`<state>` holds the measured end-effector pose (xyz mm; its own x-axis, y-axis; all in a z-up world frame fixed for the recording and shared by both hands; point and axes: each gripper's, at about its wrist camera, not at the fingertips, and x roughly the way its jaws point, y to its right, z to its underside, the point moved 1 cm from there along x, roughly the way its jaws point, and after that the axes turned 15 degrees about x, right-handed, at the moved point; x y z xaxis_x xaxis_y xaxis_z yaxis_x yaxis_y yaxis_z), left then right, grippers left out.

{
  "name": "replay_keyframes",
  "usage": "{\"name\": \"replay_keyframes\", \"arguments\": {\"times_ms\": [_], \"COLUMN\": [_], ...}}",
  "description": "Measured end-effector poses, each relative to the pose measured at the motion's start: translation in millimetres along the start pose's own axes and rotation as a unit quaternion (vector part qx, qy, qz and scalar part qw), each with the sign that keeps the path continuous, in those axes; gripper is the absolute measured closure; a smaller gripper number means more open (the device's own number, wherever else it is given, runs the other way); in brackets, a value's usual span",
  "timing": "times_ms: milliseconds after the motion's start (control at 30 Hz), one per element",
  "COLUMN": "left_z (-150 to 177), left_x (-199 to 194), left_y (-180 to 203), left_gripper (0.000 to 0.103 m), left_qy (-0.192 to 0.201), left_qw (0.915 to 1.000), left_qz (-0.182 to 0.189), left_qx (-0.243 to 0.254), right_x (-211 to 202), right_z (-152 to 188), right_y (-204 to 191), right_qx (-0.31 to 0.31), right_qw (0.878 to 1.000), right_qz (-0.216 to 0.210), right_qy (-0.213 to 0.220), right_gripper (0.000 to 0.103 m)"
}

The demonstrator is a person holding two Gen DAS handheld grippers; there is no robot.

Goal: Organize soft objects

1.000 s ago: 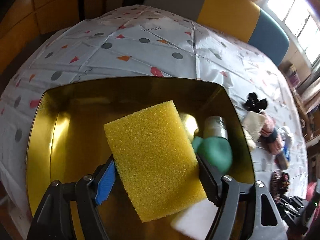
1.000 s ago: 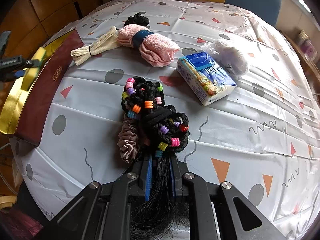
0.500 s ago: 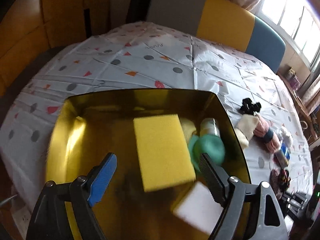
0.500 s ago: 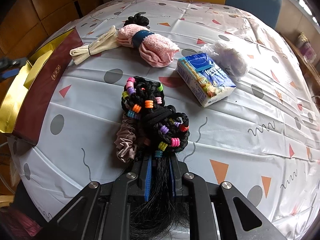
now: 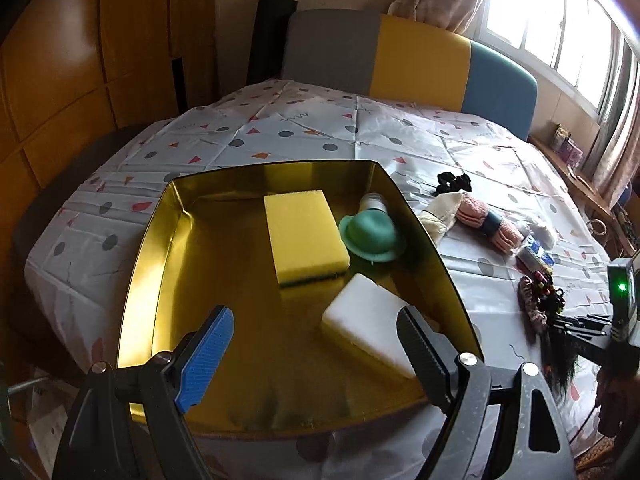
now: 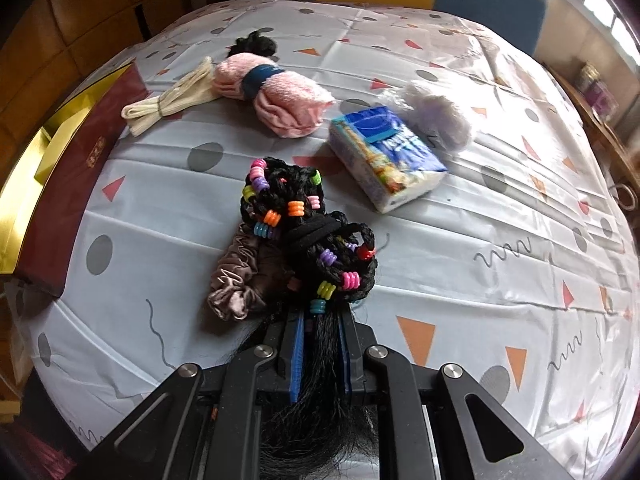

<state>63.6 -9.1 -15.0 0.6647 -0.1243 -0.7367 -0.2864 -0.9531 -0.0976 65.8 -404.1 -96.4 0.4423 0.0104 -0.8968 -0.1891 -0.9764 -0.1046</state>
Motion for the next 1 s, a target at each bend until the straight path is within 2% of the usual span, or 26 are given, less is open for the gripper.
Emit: {"name": "replay_keyframes", "arguments": {"times_ms": [200,333,500,700,833,1000], "left_z": [8,12,16,22,25,25], "left_x": [-5,-5,-5,-5,-6,-5], "left_y": [-1,-1,0,-4,-8,-9], "left_gripper": [0.018,0.018,0.018,0.018,0.018,0.018], "left_qy": [-0.001,-0.006,-0.008,-0.014,-0.013,-0.014], "left_qw": [0.9999,0.9998,0.9998,0.9998,0.9997,0.9997], "left_qz": [-0.012,-0.016,-0.015,-0.013,-0.011,-0.007], "left_qx": [-0.004,-0.003,-0.003,-0.010,-0.017,-0.017], "right_x": [0,3,2,-8,-13,-13], "right_z": [-4,-2,-1,-11,-16,-13], "right_y": [10,9,14,31,46,52], "right_qx": [0.025,0.009,0.023,0.079,0.118,0.127], "right_qw": [1.000,1.000,1.000,0.997,0.992,0.992], "right_qz": [0.013,0.019,0.017,-0.010,-0.042,-0.021], "right_qy": [0.002,-0.003,-0.003,0.011,0.012,0.005], "right_gripper": [0.089,0.089,0.089,0.090,0.090,0.090]}}
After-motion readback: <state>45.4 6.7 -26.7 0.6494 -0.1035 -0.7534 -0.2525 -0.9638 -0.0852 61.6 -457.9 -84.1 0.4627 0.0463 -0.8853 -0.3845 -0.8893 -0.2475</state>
